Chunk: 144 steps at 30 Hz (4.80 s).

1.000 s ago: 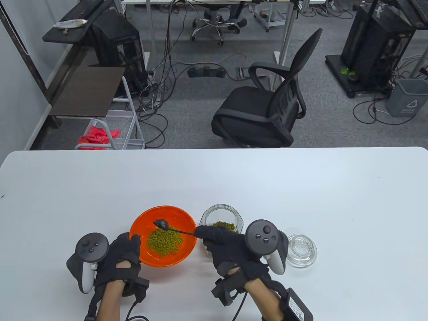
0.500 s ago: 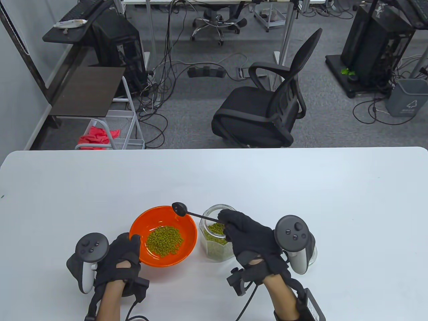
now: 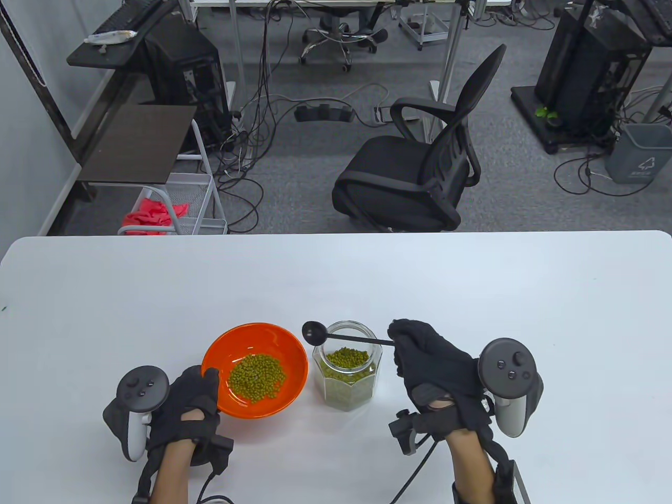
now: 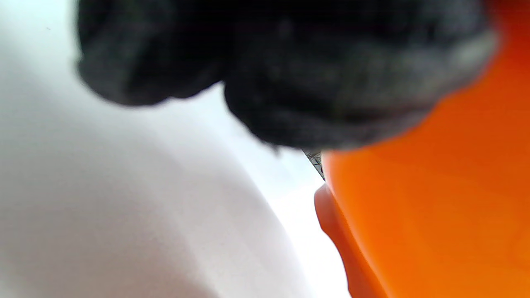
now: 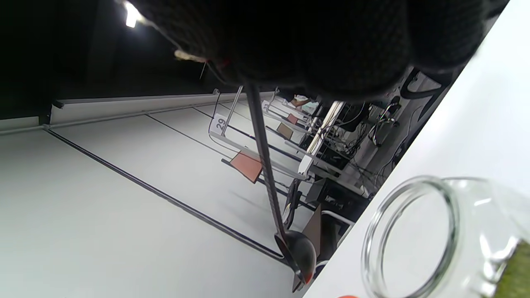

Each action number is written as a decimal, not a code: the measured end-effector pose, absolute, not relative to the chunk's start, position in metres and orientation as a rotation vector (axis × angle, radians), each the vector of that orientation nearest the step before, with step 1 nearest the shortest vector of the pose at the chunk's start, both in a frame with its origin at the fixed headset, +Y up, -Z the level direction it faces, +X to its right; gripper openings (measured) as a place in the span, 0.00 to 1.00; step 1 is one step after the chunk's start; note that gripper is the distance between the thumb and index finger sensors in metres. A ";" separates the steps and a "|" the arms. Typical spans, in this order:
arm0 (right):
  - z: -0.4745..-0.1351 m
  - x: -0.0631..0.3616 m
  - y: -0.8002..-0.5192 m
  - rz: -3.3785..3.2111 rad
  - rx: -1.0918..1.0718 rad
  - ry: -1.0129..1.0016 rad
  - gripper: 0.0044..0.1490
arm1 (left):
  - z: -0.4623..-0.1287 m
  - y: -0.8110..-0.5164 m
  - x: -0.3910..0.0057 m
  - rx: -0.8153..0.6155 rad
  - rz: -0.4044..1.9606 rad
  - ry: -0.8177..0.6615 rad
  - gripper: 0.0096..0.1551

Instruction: Portion mung beans with measuring scoop (Bowl in hand)

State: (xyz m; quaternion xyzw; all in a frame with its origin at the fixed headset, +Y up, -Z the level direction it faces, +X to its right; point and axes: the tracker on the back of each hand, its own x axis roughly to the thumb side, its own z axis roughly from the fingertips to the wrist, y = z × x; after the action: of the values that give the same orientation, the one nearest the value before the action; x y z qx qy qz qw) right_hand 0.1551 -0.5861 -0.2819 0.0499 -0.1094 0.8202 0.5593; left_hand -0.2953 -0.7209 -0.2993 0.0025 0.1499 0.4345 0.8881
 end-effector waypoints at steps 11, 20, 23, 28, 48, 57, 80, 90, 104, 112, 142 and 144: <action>-0.278 0.148 -0.578 2.205 0.077 -0.320 0.23 | -0.300 -0.721 -0.296 0.004 0.900 0.311 0.29; -0.298 0.120 -0.594 2.439 0.077 -0.249 0.23 | -0.299 -0.720 -0.298 0.007 0.902 0.319 0.29; -0.308 0.110 -0.603 2.505 0.097 -0.220 0.23 | -0.299 -0.720 -0.298 0.006 0.903 0.317 0.29; -0.318 0.098 -0.610 2.587 0.109 -0.186 0.23 | -0.299 -0.720 -0.298 0.006 0.903 0.315 0.29; -0.348 0.124 -0.643 2.195 -0.064 0.137 0.23 | -0.300 -0.720 -0.297 0.004 0.904 0.308 0.29; -0.342 0.156 -0.655 1.965 -0.146 0.116 0.23 | -0.300 -0.721 -0.296 0.001 0.901 0.307 0.29; -0.333 0.202 -0.664 1.686 -0.231 0.117 0.24 | -0.300 -0.722 -0.295 0.000 0.892 0.310 0.29; -0.327 0.202 -0.652 1.618 -0.145 0.100 0.24 | -0.301 -0.722 -0.294 -0.002 0.891 0.308 0.29; -0.321 0.137 -0.634 1.794 0.090 0.154 0.25 | -0.301 -0.722 -0.294 0.000 0.893 0.304 0.29; -0.309 0.108 -0.621 1.992 0.204 0.162 0.26 | -0.301 -0.723 -0.294 0.000 0.893 0.304 0.29; -0.294 0.082 -0.611 2.159 0.324 0.041 0.25 | -0.301 -0.723 -0.294 -0.001 0.895 0.304 0.30; -0.295 0.084 -0.611 2.139 0.310 0.011 0.26 | -0.301 -0.723 -0.294 -0.001 0.894 0.304 0.29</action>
State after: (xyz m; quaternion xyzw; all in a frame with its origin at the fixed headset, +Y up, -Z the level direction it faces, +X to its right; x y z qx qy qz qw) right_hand 0.0835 -0.6111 -0.2946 0.1266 0.0046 0.8732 0.4706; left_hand -0.2941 -0.7227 -0.3008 -0.0005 0.1463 0.4304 0.8907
